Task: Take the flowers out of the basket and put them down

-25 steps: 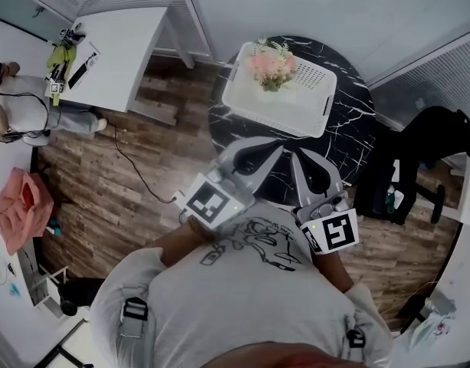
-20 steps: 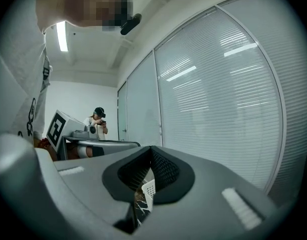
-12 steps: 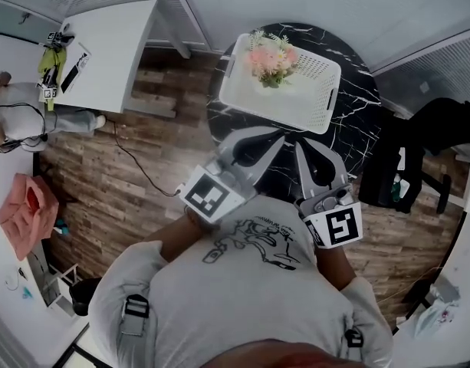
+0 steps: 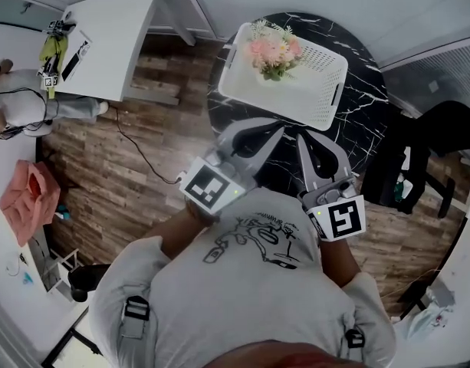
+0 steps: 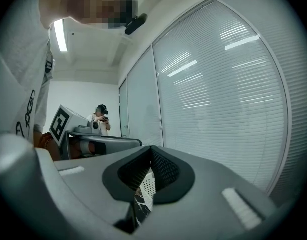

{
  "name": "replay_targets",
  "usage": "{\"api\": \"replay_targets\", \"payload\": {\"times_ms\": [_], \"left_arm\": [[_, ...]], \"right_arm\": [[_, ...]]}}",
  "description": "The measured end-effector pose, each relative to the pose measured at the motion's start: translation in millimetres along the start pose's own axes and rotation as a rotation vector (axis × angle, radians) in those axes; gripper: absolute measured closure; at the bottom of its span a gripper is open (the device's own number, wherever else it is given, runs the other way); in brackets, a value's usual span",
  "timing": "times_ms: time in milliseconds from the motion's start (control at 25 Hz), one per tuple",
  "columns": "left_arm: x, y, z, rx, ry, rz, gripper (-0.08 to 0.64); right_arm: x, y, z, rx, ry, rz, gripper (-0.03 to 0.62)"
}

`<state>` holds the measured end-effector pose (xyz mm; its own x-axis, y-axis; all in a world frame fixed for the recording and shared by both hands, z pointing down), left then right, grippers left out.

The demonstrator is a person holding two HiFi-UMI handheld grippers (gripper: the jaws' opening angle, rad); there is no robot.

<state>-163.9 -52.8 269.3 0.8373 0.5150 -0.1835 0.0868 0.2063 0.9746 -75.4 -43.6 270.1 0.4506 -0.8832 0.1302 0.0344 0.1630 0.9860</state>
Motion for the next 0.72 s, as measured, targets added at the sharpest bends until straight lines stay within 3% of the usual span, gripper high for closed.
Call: {"api": "replay_targets", "payload": {"times_ms": [280, 400, 720], "left_arm": [[-22, 27, 25, -0.059, -0.034, 0.005, 0.534], [-34, 43, 36, -0.073, -0.038, 0.036, 0.517], [-74, 81, 64, -0.174, -0.102, 0.028, 0.463]], "right_arm": [[28, 33, 11, -0.061, -0.031, -0.006, 0.583], [45, 51, 18, -0.089, -0.039, 0.011, 0.555], [82, 97, 39, -0.191, -0.057, 0.051, 0.454]]}}
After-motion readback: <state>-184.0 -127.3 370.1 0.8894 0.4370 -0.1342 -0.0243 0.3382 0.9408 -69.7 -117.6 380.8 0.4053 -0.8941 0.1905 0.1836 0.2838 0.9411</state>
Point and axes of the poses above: the fingertips, and each gripper's own axes: z forward along the fingers, x to its right, y out of its underside, the point moved 4 cm from there along -z, backward along the fingers, and after that the axes turned 15 degrees about -y, right-handed, at the moved point
